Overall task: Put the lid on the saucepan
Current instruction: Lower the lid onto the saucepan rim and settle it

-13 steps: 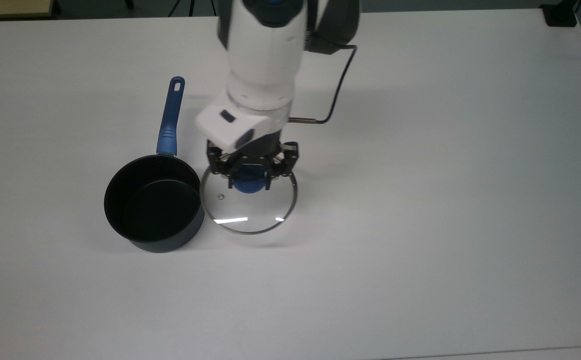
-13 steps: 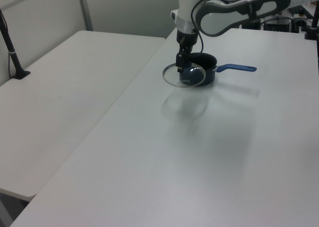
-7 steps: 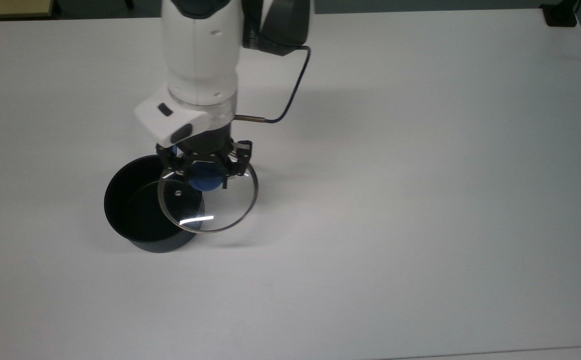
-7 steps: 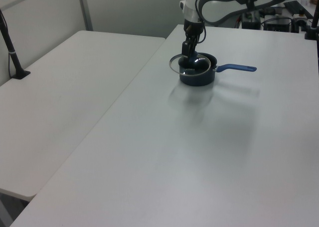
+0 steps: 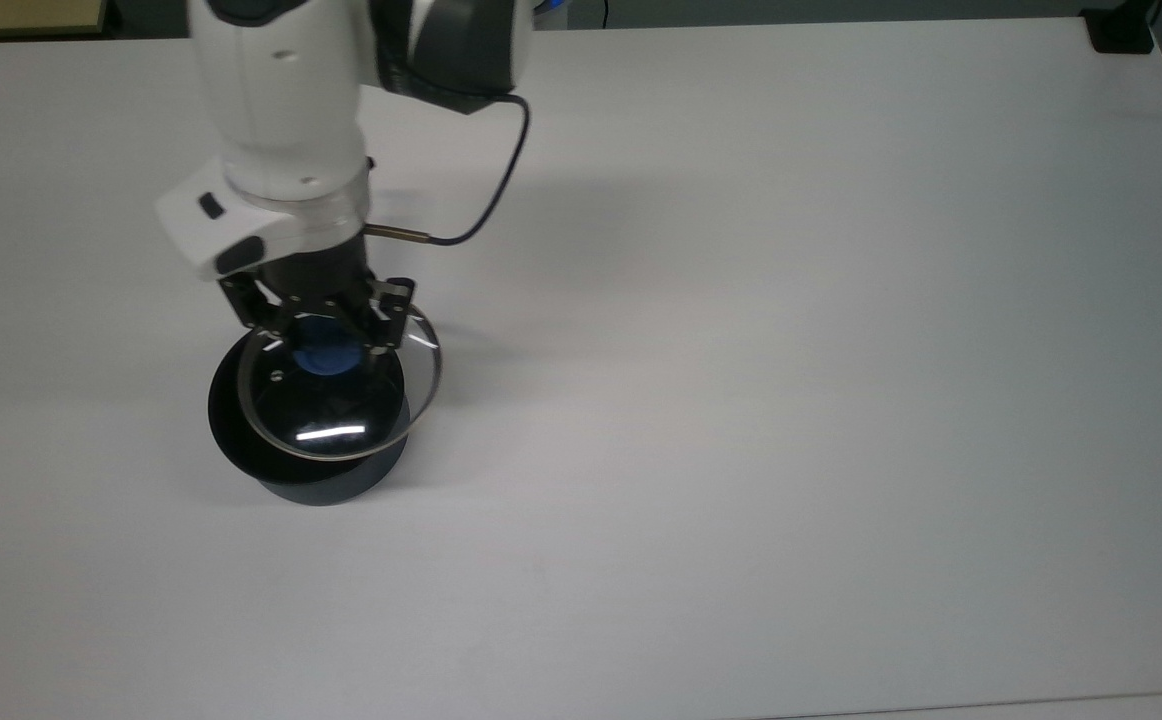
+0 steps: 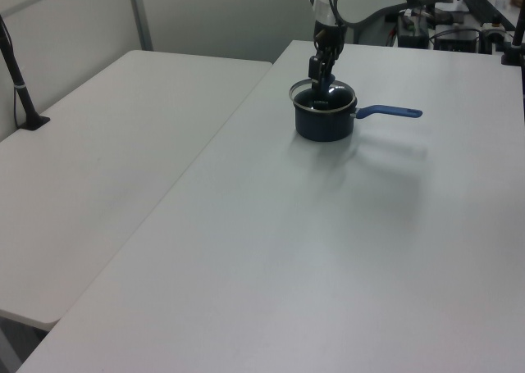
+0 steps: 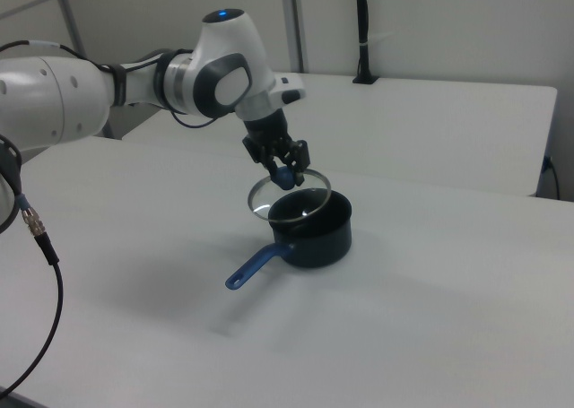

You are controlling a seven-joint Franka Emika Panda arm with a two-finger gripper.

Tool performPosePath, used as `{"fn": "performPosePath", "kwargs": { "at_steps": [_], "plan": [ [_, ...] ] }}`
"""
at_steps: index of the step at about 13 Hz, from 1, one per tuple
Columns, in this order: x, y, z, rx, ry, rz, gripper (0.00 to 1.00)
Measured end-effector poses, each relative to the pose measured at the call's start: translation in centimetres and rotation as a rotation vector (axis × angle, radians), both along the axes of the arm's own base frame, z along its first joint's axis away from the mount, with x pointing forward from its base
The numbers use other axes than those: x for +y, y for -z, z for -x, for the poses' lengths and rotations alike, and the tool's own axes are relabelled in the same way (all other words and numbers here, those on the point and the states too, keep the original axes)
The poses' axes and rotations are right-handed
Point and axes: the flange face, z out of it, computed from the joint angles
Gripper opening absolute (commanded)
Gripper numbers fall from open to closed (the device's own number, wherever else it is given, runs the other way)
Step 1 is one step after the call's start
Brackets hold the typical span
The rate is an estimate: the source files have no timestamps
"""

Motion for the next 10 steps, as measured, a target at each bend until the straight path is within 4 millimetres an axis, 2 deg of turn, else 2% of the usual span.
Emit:
{"fn": "performPosePath", "kwargs": {
  "at_steps": [4,10],
  "plan": [
    [-2.7,0.4,-0.2,-0.002,0.031,-0.004,0.3],
    [-2.8,2.7,-1.6,-0.017,0.03,-0.001,0.29]
  ]
}}
